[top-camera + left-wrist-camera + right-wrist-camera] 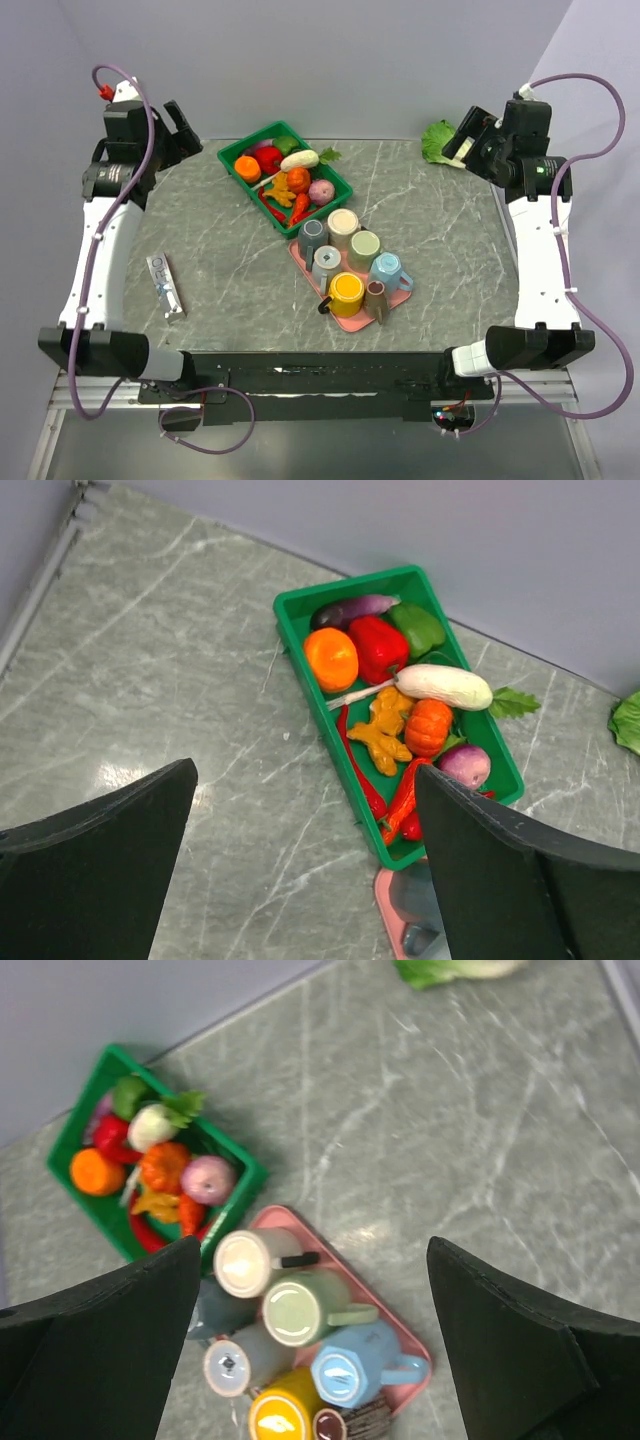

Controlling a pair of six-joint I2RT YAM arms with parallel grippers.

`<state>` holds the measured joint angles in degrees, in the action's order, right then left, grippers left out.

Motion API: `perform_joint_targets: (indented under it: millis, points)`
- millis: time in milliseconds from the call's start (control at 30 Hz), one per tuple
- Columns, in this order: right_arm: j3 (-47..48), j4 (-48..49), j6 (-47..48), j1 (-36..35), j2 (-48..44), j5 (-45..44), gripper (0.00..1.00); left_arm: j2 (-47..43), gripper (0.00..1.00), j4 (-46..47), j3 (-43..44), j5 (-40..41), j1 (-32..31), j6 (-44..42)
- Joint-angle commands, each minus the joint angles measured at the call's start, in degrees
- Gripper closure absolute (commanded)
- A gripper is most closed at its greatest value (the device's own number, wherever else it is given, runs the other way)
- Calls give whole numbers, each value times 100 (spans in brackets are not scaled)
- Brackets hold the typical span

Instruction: Turn the mug right side up

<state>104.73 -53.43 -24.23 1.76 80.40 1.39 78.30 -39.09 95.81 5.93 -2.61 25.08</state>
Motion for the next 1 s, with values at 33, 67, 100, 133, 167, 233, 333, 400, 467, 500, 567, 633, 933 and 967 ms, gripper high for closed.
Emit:
perform_joint_targets:
  millis: [33, 67, 100, 133, 167, 233, 333, 400, 467, 500, 567, 633, 933, 967]
  points:
    - [-49, -124, 120, 9, -270, 121, 0, 326, 4, -424, 17, 443, -2, 751]
    - [-75, -167, 181, 0, -288, 377, 0, 335, 4, -441, -36, 496, -2, 840]
    - [-84, -237, 347, 0, -279, 606, 0, 317, 4, -433, -140, 444, 6, 797]
    - [-49, -360, 375, 0, -227, 713, 0, 300, 4, -459, -194, 322, 6, 718]
    - [-5, -761, 392, 0, -87, 818, 0, 282, 4, -424, -264, 225, 6, 561]
    - [13, -1124, 489, 9, 37, 776, 0, 124, 4, -171, -632, -195, 6, 516]
    - [-503, -1302, 542, 9, -94, 643, 0, -192, 4, 382, -1221, -880, 6, 541]
    - [-856, -1110, 507, 0, -454, 599, 0, -393, 4, 656, -1555, -1198, 6, 612]
    - [-1409, -925, 420, -9, -883, 599, 0, -508, 4, 1024, -1714, -1724, 6, 690]
    - [-1585, -732, 402, 0, -1025, 730, 0, -535, 4, 1165, -1863, -1927, 6, 700]
    - [-2095, -555, 436, -9, -1393, 994, 0, -570, 4, 1560, -2004, -2550, -2, 717]
    - [-2577, -187, 751, -35, -1649, 1897, 0, -544, 4, 1694, -2110, -2965, -72, 621]
    - [-3257, 52, 867, -141, -2556, 1786, 0, -825, 4, 2246, -3066, -3028, -2400, -223]
    - [-3318, 130, 702, -141, -2608, 1716, 0, -895, 4, 2396, -3242, -3045, -2802, -206]
